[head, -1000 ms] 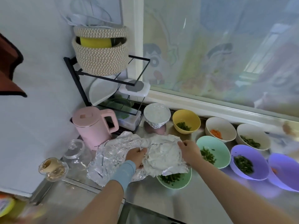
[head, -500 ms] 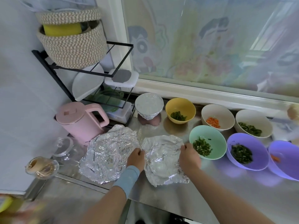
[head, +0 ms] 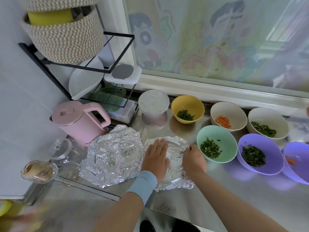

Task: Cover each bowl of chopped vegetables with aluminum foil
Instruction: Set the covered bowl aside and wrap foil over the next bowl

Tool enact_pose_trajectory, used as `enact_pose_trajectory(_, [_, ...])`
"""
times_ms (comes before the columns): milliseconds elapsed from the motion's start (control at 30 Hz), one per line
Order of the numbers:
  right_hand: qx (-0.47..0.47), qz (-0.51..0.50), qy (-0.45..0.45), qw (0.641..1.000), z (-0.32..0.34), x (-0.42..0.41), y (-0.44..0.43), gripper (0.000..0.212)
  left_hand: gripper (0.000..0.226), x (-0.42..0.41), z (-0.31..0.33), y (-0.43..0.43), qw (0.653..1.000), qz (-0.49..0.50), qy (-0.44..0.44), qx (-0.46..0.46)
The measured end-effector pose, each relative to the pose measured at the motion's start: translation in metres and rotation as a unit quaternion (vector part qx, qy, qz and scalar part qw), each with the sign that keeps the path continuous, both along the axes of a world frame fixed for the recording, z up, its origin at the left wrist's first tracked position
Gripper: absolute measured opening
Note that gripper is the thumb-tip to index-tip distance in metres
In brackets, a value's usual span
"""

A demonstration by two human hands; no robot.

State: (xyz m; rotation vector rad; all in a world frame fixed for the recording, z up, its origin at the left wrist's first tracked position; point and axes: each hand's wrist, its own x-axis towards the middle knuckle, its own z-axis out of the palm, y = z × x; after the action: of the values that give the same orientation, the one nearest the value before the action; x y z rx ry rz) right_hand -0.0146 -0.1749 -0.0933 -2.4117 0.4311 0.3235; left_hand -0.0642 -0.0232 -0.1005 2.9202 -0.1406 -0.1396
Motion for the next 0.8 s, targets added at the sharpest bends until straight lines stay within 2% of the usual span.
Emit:
enact_pose_trajectory(133, [0.052, 0.024, -0.016, 0.998, 0.005, 0.015, 0.006, 0.041, 0.071, -0.003, -0.017, 0.003, 1.000, 0.013, 0.019, 0.019])
enact_pose_trajectory(300, [0.088, 0.004, -0.015, 0.996, 0.004, 0.037, 0.014, 0.022, 0.076, -0.001, -0.014, 0.004, 0.997, 0.042, 0.054, -0.044])
enact_pose_trajectory(433, [0.086, 0.007, 0.076, 0.993, -0.005, 0.052, 0.012, 0.026, 0.078, 0.002, -0.012, 0.008, 0.992, 0.053, 0.059, -0.094])
enact_pose_trajectory(500, [0.053, 0.058, 0.145, 0.986, -0.004, 0.055, 0.013, 0.031, 0.078, 0.004, -0.013, 0.011, 0.993, 0.049, 0.050, -0.091])
enact_pose_trajectory(533, [-0.005, 0.117, 0.169, 0.979, -0.005, 0.058, 0.014, 0.034, 0.078, 0.005, -0.014, 0.012, 0.994, 0.050, 0.046, -0.089])
enact_pose_trajectory(633, [-0.088, 0.223, 0.151, 0.959, -0.011, 0.059, 0.011, 0.036, 0.078, 0.007, -0.017, 0.013, 0.995, 0.045, 0.036, -0.076])
enact_pose_trajectory(667, [-0.089, 0.215, 0.145, 0.962, -0.011, 0.058, 0.012, 0.036, 0.078, 0.007, -0.017, 0.012, 0.996, 0.046, 0.033, -0.071])
enact_pose_trajectory(733, [-0.018, 0.156, 0.110, 0.981, -0.014, 0.048, 0.012, 0.037, 0.078, 0.007, -0.015, 0.009, 0.997, 0.048, 0.024, -0.063])
enact_pose_trajectory(800, [0.015, 0.118, 0.000, 0.993, -0.012, 0.032, 0.011, 0.039, 0.077, 0.007, -0.015, 0.007, 0.996, 0.052, 0.009, -0.066])
